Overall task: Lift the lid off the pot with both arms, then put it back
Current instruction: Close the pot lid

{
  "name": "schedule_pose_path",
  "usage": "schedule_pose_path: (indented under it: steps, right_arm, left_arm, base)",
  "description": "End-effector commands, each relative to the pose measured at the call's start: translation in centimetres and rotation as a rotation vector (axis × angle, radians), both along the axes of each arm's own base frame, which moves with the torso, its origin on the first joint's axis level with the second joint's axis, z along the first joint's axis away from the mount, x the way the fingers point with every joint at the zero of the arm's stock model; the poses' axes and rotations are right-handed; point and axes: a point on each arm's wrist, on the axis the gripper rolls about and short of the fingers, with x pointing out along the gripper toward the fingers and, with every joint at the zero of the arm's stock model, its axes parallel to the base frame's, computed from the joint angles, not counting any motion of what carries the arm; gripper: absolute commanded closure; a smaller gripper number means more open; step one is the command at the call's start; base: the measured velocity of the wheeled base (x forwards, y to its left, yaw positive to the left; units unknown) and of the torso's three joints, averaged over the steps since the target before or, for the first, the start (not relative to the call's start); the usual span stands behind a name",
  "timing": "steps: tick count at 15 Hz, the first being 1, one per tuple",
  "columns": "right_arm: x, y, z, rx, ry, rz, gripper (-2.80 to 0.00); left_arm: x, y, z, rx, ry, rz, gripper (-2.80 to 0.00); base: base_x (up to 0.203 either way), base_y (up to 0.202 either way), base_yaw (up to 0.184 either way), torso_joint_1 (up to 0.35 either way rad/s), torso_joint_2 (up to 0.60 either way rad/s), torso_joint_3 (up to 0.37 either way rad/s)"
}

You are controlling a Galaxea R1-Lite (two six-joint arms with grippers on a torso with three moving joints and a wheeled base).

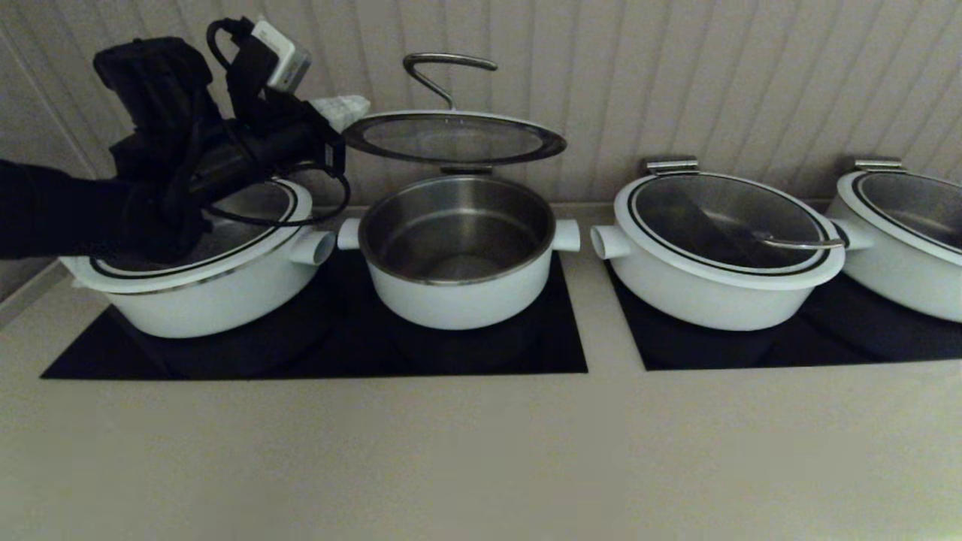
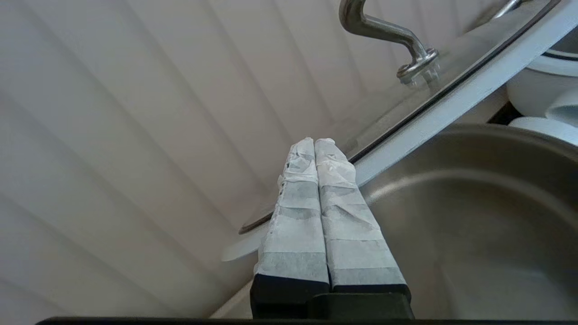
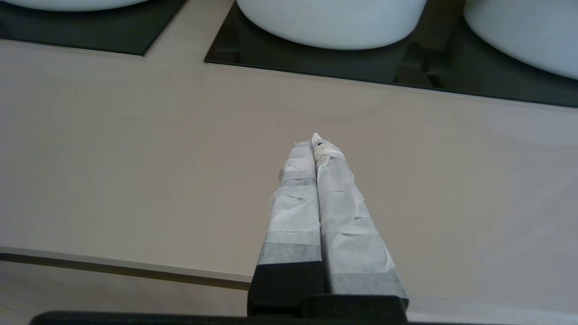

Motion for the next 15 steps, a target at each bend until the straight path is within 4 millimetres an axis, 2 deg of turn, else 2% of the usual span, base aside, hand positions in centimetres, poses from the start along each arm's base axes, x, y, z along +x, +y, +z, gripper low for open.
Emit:
schedule_pose_path:
  steps: [1, 8, 15]
  right_arm:
    - [0.0, 0.0, 0.0, -0.001, 0.001, 0.001, 0.0]
    - [0.0, 0.0, 0.0, -0.001, 0.001, 0.001, 0.0]
    - [0.0, 0.0, 0.0, -0.001, 0.001, 0.001, 0.0]
  left_arm:
    - [-0.5, 0.1, -0.4, 0.002, 0.001, -0.002, 0.0]
    - [-0.8, -1.4, -1.1, 0.005, 0.023, -0.04, 0.0]
    - [-1.7, -1.4, -2.7, 0.006, 0.036, -0.044, 0.0]
  base:
    - [0.0, 0.0, 0.0, 0.0, 0.0, 0.0]
    - [0.0, 0.0, 0.0, 0.0, 0.0, 0.0]
    - [0.0, 0.0, 0.0, 0.0, 0.0, 0.0]
